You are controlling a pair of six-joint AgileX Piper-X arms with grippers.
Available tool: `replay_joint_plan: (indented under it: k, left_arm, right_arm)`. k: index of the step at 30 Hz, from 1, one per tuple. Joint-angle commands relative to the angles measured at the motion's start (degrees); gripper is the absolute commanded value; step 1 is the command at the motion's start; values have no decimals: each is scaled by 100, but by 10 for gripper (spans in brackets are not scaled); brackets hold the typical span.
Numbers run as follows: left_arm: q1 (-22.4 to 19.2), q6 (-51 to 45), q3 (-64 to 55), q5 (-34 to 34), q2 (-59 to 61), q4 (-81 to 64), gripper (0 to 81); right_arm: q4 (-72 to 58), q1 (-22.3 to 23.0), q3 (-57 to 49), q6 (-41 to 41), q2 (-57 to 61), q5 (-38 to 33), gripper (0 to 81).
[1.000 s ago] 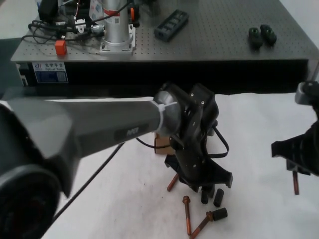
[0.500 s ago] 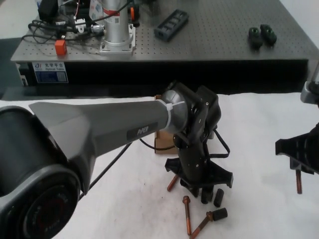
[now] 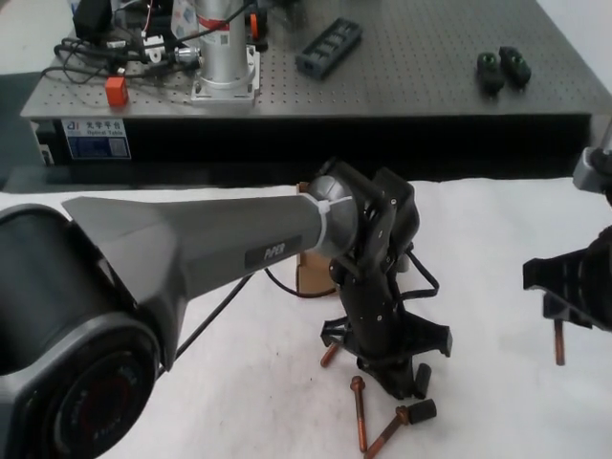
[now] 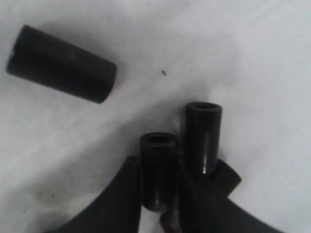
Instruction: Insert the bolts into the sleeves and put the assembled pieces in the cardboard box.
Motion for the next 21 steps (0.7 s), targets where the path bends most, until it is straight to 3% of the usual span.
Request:
replay_joint_plan:
  k: [1, 3, 8, 13, 16, 21]
  left_arm:
    - [52, 212, -36, -233, -410, 18, 6]
    - [132, 554, 61, -493, -774, -53, 6]
    - [304, 1137, 1218, -274, -2100, -1057, 6]
    - [340, 1138, 3085, 1005, -3583, -3225, 6]
    - [340, 1095, 3826, 1476, -4228, -4006, 6]
    - [340, 1068, 4335, 1431, -4997, -4226, 6]
  right_arm:
    - [-398, -27, -3, 43, -155, -907, 50]
    - [-715, -1, -3, 323, -274, -1367, 50]
    - [-2157, 152, -3, 1343, -541, -2535, 50]
    - [-3764, 712, -3, 2453, -614, -3392, 50]
    - [-4545, 1230, -3, 2949, -614, -3596, 50]
    - [-4782, 1799, -3, 3124, -614, -3541, 50]
